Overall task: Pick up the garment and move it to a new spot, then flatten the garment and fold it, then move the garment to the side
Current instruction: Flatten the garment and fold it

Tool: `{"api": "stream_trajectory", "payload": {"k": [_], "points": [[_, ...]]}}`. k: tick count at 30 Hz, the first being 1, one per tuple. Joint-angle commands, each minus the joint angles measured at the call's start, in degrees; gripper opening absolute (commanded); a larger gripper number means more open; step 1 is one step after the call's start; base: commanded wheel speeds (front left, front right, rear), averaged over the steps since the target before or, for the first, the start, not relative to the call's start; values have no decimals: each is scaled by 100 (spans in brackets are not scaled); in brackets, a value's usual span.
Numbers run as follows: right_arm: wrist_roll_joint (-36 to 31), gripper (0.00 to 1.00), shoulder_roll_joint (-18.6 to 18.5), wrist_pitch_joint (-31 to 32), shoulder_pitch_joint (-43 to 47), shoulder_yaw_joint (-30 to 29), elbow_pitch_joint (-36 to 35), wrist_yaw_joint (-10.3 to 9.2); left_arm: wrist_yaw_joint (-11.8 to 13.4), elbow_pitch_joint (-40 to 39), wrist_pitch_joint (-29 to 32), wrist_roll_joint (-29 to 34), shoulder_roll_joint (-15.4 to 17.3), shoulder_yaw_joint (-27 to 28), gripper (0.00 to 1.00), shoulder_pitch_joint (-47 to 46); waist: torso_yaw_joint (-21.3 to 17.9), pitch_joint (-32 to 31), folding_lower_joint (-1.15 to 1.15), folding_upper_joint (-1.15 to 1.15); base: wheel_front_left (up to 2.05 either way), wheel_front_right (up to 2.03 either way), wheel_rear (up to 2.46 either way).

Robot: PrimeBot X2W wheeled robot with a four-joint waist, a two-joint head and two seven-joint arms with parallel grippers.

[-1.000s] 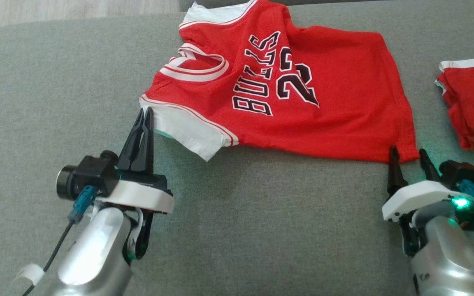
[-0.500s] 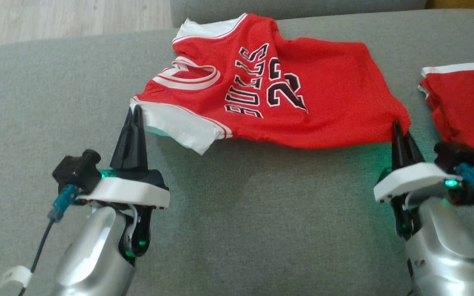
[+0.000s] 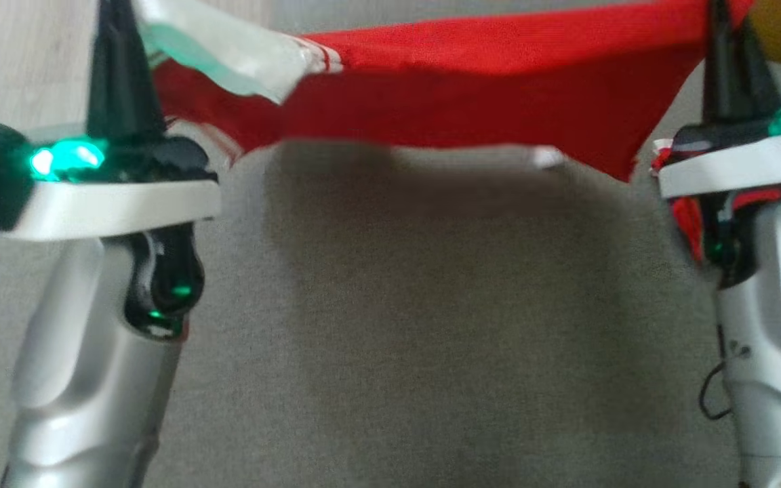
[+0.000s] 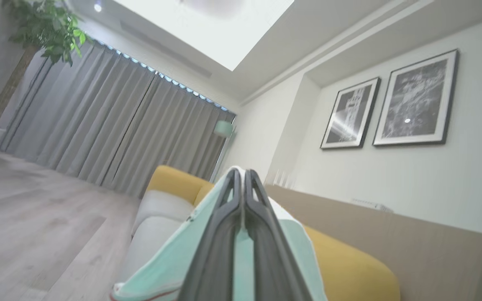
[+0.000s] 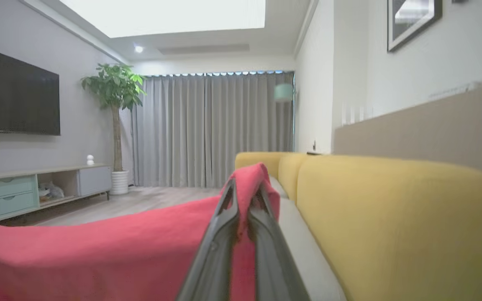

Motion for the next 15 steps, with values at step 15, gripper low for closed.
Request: {"api": "stream_trajectory", "payload": {"k": [15], "points": [[258, 0, -597, 1679, 424, -17, -3379, -5, 804, -2775, 1253, 170, 878, 556, 0, -525, 75, 137, 0, 0, 0, 0, 0]]}}
